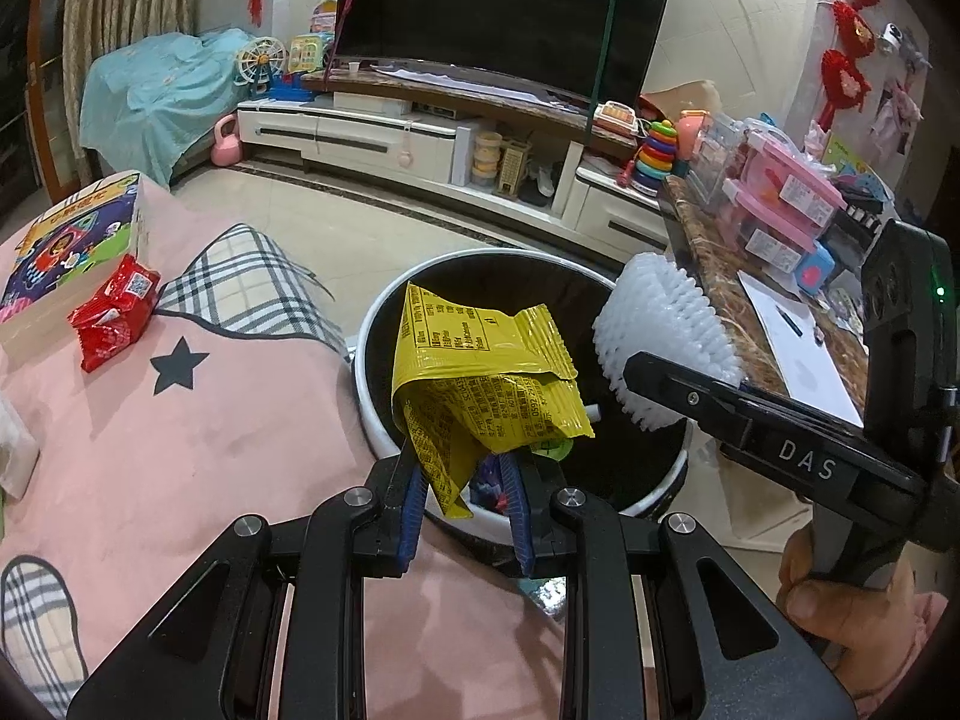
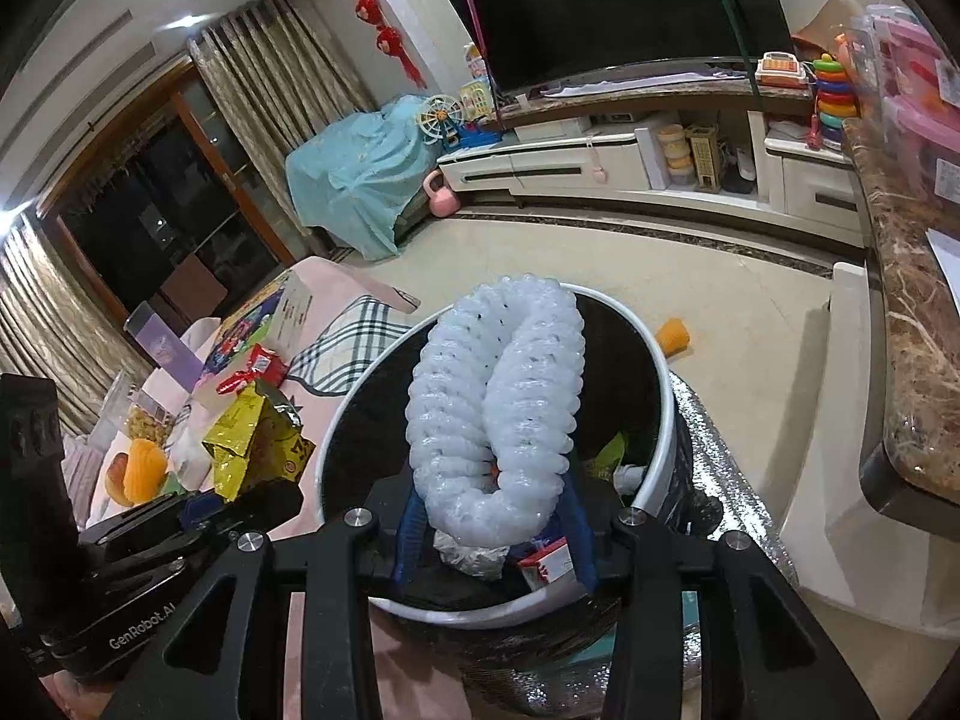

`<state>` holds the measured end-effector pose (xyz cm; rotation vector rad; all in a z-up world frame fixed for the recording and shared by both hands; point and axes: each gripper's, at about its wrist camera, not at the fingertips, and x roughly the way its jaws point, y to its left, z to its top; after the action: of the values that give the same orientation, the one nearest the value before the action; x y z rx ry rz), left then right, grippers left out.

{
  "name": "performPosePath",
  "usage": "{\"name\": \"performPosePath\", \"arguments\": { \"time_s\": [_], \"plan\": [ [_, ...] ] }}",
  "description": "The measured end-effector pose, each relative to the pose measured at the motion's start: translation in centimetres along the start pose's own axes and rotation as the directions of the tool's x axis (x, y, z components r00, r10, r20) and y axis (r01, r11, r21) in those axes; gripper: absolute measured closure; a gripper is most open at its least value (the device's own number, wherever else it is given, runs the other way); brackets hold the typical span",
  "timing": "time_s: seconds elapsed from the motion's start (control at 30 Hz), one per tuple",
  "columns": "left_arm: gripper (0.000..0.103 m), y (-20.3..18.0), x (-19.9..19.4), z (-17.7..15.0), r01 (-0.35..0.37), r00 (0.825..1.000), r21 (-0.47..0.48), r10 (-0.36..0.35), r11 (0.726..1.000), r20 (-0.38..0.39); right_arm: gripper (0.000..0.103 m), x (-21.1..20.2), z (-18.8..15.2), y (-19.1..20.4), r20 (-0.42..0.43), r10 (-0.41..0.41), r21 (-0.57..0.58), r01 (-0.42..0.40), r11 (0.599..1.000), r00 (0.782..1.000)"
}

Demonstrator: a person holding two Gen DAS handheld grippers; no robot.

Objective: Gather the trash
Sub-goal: 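Carry the yellow chip bag and white foam net over the trash bin, then open both tools to drop the chip bag and foam net into the bin, then move both open tools back over the table toward the orange foam net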

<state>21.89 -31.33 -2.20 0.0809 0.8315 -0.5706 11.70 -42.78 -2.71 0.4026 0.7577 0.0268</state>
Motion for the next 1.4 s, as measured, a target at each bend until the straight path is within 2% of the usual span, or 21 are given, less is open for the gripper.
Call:
{"name": "performPosePath", "arguments": {
  "time_s": [0.43,0.63,0.77,0.87,0.9,0.93,1.1,1.4],
  "plan": [
    [0.081,-0.5,1.8,0.3,-0.011,0.999,0.021,0.012,1.0,-0.036,0.061,1.5,0.8,-0.2,-0.037,-0.009,-0.008,0.009,1.0,0.999],
    [0.078,-0.6,2.4,0.7,-0.012,0.999,0.024,0.013,1.0,-0.048,0.061,2.0,0.8,-0.6,-0.053,-0.015,-0.007,0.014,1.0,0.998],
    [0.072,-0.7,2.4,0.9,-0.015,0.999,0.026,0.016,1.0,-0.046,0.06,2.2,1.0,-0.8,-0.063,-0.022,-0.002,0.022,1.0,0.998],
    [0.062,-0.7,2.1,0.9,-0.015,0.999,0.032,0.017,0.999,-0.041,0.052,2.2,1.2,-1.0,-0.06,-0.032,0.007,0.033,0.999,0.998],
    [0.06,-0.7,2.0,0.8,-0.016,0.999,0.033,0.017,0.999,-0.037,0.043,2.2,1.3,-1.0,-0.061,-0.032,0.01,0.033,0.999,0.998],
    [0.059,-0.7,1.9,0.8,-0.018,0.999,0.034,0.02,0.999,-0.036,0.04,2.2,1.3,-1.0,-0.059,-0.027,0.01,0.028,1.0,0.998],
    [0.048,-0.2,1.0,0.3,-0.027,0.999,0.02,0.027,0.999,-0.024,0.036,1.5,1.3,-0.5,-0.038,-0.033,0.013,0.034,0.999,0.999],
    [0.042,1.8,-1.2,-1.9,-0.028,1.0,-0.047,0.028,0.998,-0.011,0.03,-0.4,0.8,0.7,0.012,-0.016,0.017,0.016,1.0,1.0]
  ]
}}
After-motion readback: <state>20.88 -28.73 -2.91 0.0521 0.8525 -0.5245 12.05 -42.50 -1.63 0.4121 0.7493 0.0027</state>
